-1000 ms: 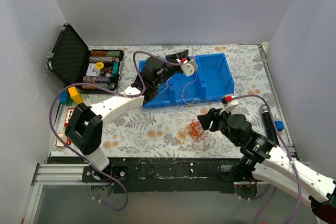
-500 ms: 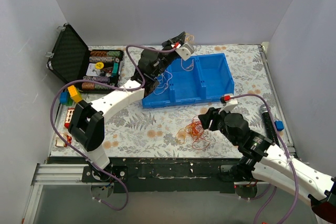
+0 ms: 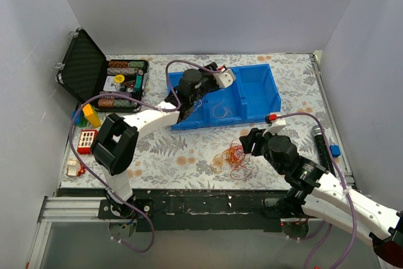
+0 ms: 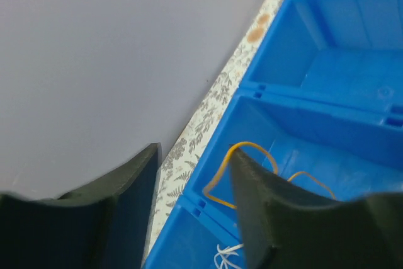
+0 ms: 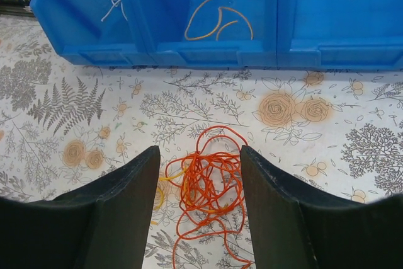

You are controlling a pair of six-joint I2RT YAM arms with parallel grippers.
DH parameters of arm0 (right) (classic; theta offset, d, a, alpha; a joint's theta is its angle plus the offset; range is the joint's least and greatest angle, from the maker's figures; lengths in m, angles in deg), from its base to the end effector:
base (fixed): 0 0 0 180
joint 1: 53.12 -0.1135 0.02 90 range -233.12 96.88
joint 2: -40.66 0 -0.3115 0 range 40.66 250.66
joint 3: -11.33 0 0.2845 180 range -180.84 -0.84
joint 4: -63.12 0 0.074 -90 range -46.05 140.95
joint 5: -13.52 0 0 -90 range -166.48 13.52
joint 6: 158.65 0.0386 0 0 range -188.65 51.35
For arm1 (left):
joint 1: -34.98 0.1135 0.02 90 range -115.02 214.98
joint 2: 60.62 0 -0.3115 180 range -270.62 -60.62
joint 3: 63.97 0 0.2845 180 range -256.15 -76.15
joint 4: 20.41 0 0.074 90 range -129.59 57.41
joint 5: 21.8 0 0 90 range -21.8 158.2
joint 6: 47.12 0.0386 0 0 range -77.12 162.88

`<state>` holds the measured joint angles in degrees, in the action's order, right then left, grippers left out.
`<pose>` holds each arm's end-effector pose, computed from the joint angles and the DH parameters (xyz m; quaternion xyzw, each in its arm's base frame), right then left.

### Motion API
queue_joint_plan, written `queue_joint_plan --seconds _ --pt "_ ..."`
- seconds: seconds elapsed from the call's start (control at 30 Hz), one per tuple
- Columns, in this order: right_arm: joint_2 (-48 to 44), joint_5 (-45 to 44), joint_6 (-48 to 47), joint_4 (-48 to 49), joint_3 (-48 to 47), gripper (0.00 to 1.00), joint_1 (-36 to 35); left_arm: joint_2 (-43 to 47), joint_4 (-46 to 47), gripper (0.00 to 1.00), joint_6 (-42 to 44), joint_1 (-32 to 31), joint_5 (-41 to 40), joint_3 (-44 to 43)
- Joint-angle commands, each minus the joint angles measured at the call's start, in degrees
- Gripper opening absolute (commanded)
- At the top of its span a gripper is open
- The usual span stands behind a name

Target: Untangle the cables

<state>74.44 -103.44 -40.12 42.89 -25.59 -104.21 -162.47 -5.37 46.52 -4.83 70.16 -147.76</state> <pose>0.1071 0.1048 0.2704 -0.0172 0.7941 0.2259 0.5639 0.3578 -0.2999 0.3242 0.2794 0.6695 -0.2254 0.6503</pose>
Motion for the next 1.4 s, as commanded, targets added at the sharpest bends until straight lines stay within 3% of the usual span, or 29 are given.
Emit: queue_joint_plan --seconds 0.0,0.23,0.5,0.6,0.77,0.93,1.03,1.17,1.37 --pt "0.58 -1.87 0.47 0.94 -2.84 0.62 0.2 -1.51 -6.29 0.61 -0.39 0.0 -0.99 -4.66" --pt "0.85 -2.39 0.47 0.06 -3.02 0.62 0.2 -2.49 -18.07 0.98 -5.2 0.44 2.96 -11.0" --pt "2.43 -2.83 0.73 -0.21 -3.72 0.63 0.55 -2.39 -30.12 0.97 -0.21 0.61 6.75 -12.84" --pt "4.8 -3.01 1.17 -2.39 -5.91 0.63 1.34 -4.15 -36.7 0.94 1.9 0.79 7.63 -16.53" --pt "7.7 -3.19 1.08 -4.68 -9.6 0.63 3.27 -7.84 -49.79 0.98 1.64 0.96 11.58 -25.67" --pt "10.07 -3.1 0.3 -5.4 -12.86 0.64 9.07 -9.25 -49.73 0.98 -10.73 1.93 8.87 -28.32" --pt "13.14 -2.84 -0.75 -4.08 -14.18 0.66 15.12 -8.47 -48.33 0.98 -16.63 2.02 5.88 -24.82" --pt "18.24 2.34 -4.36 3.02 -14.36 0.71 20.5 -5.13 -42.61 0.98 -19.8 2.11 1.84 -16.38" --pt "24.22 5.86 -6.65 10.59 -14.54 0.73 21.21 -5.47 -42.25 0.98 -22.71 2.9 1.73 -14.7"
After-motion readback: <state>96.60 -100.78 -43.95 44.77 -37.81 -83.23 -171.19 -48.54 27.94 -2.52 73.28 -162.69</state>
